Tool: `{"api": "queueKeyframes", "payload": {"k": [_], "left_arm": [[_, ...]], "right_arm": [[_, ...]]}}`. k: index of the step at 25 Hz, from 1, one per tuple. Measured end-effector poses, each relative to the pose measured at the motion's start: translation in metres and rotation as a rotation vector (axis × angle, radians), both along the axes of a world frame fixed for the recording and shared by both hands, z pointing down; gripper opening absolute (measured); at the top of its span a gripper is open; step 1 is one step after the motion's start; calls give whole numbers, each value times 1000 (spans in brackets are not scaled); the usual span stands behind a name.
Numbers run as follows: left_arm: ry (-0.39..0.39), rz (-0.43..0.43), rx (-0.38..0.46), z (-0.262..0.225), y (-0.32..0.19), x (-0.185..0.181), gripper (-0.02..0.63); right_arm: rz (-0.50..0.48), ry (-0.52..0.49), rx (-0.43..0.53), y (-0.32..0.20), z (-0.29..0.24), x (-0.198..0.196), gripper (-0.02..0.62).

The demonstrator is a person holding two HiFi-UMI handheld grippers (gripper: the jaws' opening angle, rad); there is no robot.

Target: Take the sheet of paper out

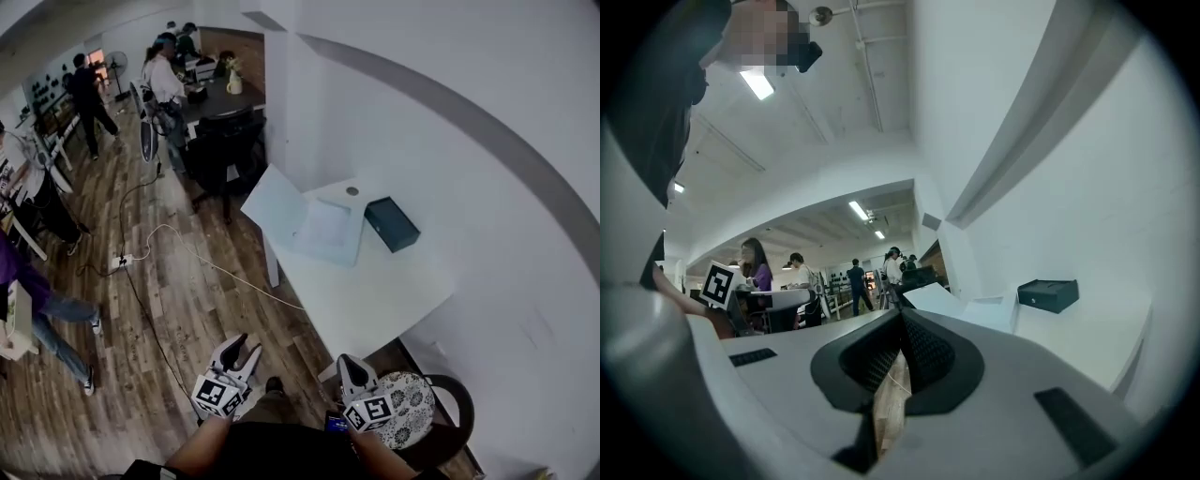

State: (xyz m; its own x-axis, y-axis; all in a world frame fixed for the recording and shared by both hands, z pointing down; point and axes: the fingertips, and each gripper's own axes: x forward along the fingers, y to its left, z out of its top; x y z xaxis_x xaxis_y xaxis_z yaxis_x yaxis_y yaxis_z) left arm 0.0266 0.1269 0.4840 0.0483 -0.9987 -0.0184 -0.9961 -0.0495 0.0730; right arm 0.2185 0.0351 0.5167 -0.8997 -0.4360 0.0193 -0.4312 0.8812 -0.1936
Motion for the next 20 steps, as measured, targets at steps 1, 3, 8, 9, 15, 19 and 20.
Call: {"api": "queueKeyframes", "payload": {"k": [1, 3, 8, 9, 15, 19, 20], "left_arm": [[4, 2, 0, 1, -8, -8, 146], [11, 7, 2, -1, -27, -25, 146], [14, 30, 11, -11, -72, -70, 146], [17, 31, 11, -12, -79, -80, 146], [23, 47, 4, -11, -119, -140, 146], [20, 81, 7, -13, -143, -163, 146], [24, 84, 9, -13, -149, -168, 146]], "right_arm": [[-1, 3, 1, -7, -1, -8, 12], [-3, 11, 5, -23, -4, -26, 12], [0, 32, 7, -69, -12, -75, 11], [1, 35, 8, -76, -13, -85, 12], [3, 36, 23, -119, -22, -149, 12], [30, 27, 29, -142, -30, -176, 12], [37, 28, 31, -147, -32, -181, 12]]}}
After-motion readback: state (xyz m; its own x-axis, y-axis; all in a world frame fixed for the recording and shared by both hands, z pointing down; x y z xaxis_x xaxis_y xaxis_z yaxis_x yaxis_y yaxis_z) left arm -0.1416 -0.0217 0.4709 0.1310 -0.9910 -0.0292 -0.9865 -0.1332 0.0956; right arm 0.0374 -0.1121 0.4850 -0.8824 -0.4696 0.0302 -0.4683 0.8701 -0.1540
